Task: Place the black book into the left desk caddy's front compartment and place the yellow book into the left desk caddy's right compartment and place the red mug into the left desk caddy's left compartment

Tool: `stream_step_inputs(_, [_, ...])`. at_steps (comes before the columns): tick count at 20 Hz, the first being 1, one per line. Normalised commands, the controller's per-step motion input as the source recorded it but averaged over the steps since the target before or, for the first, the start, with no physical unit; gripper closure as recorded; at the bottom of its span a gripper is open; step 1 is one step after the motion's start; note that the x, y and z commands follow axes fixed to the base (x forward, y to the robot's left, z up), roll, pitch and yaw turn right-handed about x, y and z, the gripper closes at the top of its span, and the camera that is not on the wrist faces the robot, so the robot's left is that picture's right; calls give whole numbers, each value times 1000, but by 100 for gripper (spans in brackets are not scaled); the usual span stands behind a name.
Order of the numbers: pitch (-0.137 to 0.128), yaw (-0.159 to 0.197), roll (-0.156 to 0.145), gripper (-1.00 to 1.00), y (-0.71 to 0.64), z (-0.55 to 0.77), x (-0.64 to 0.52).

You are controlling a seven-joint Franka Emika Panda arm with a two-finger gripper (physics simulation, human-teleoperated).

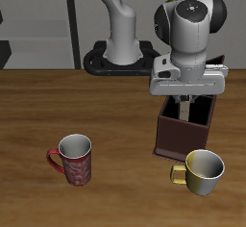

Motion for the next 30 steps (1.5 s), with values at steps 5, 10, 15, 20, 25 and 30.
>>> stream_step_inputs(5, [42, -2, 4, 100, 30, -228, 67])
stream_step_inputs(10, [7, 6, 20, -100, 28, -52, -37])
stream_step_inputs(15, [-25, 15, 17, -100, 99, 97, -167])
stream_step_inputs(20, [-46, 46, 3, -100, 11, 183, -67])
stream_step_inputs(25, [-54, 31, -50, -100, -376, 404, -30])
stream_step_inputs(30, [-49, 25, -87, -100, -669, 401, 91])
